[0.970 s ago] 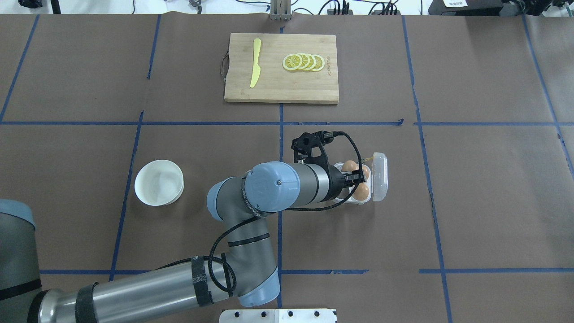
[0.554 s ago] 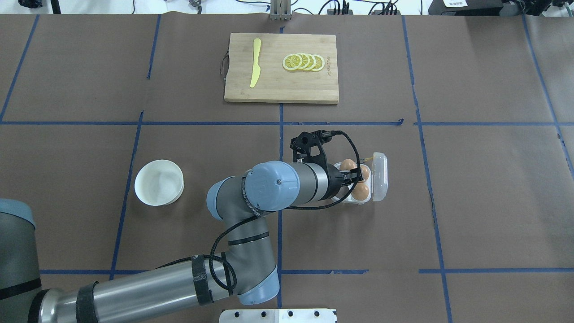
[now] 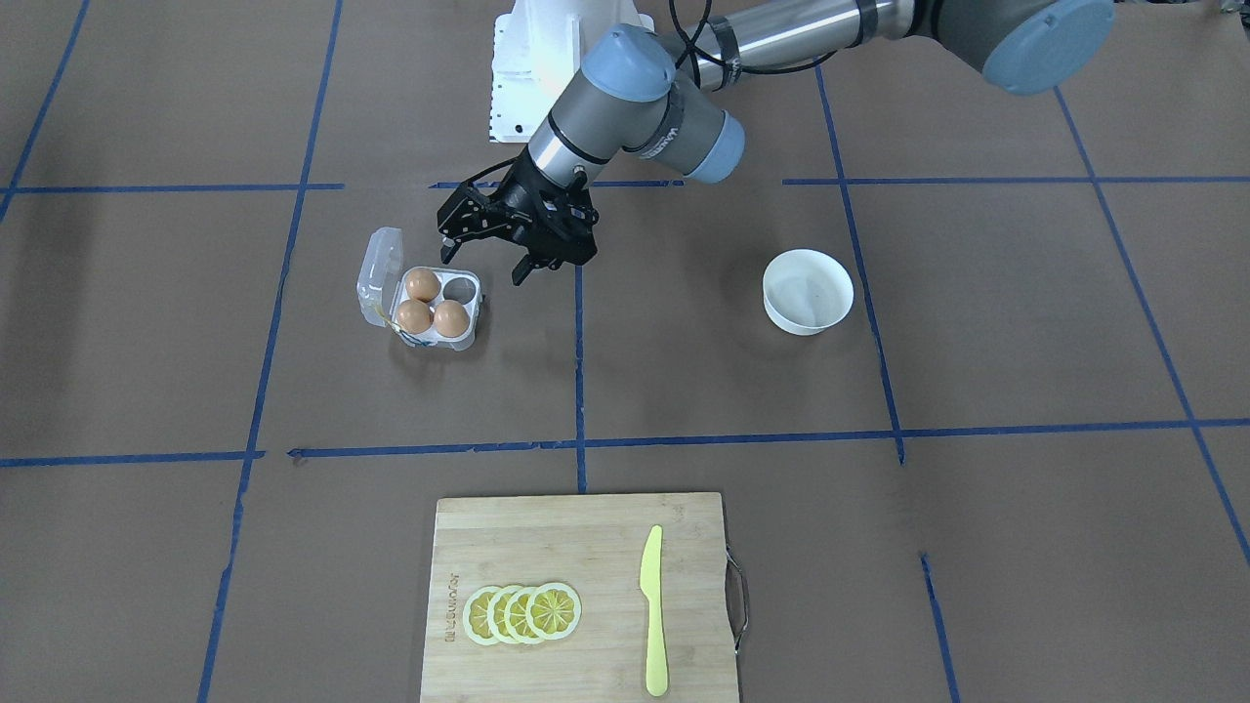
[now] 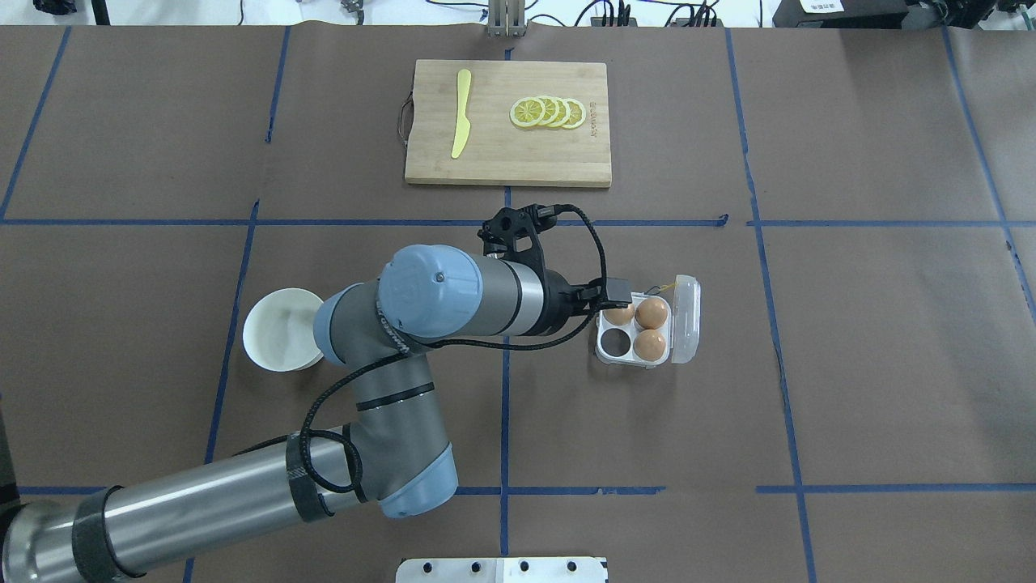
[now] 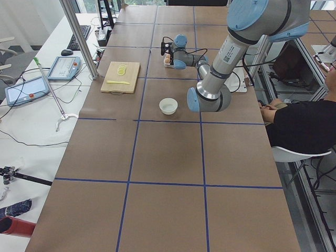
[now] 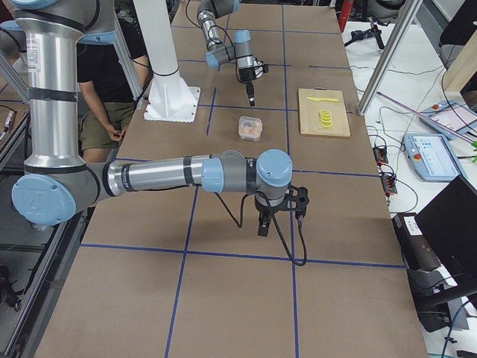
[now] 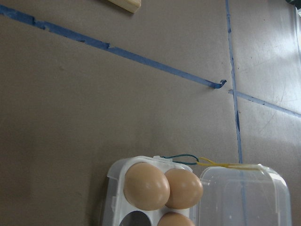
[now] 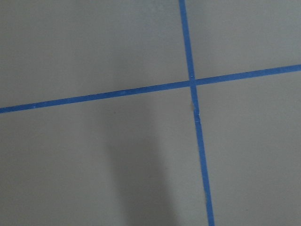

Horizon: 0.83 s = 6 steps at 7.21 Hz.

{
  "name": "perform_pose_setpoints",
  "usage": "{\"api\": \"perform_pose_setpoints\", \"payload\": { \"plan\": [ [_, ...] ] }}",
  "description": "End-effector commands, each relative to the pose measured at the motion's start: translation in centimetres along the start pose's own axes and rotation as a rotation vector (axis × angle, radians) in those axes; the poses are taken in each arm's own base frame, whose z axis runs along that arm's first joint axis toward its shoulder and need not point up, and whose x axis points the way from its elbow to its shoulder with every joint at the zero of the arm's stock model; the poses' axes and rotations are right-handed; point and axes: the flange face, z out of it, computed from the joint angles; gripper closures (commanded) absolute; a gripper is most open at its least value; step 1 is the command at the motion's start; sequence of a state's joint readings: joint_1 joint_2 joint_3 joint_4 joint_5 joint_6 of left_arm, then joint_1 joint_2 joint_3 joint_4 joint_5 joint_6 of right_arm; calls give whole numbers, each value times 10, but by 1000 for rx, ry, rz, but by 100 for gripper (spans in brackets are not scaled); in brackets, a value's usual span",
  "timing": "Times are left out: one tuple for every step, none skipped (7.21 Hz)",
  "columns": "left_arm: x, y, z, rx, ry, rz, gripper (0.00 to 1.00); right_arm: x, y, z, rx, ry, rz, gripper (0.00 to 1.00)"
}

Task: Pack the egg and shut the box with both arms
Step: 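Open the left gripper and withdraw it while the right arm reaches toward the carton lid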

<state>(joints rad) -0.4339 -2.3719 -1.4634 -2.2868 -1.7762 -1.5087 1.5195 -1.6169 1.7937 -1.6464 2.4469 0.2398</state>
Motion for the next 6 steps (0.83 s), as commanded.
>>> {"api": "perform_pose_setpoints", "payload": {
  "plan": [
    [-27, -38, -68, -25, -86, 39, 0, -86, 5, 40, 35, -55, 15, 0],
    [-30, -73, -119, -8, -152, 66, 0, -135, 16, 67, 67, -105, 41, 8],
    [-35, -100, -156, 13, -217, 121, 0, -183, 37, 101, 80, -141, 52, 32],
    [-65, -128, -191, 60, -282, 132, 0, -228, 62, 130, 60, -168, 53, 60],
    [-86, -161, -240, 101, -318, 166, 0, -276, 80, 148, 44, -187, 32, 90],
    [-114, -177, -277, 82, -358, 198, 0, -303, 97, 161, 30, -192, 1, 100]
  ]
}}
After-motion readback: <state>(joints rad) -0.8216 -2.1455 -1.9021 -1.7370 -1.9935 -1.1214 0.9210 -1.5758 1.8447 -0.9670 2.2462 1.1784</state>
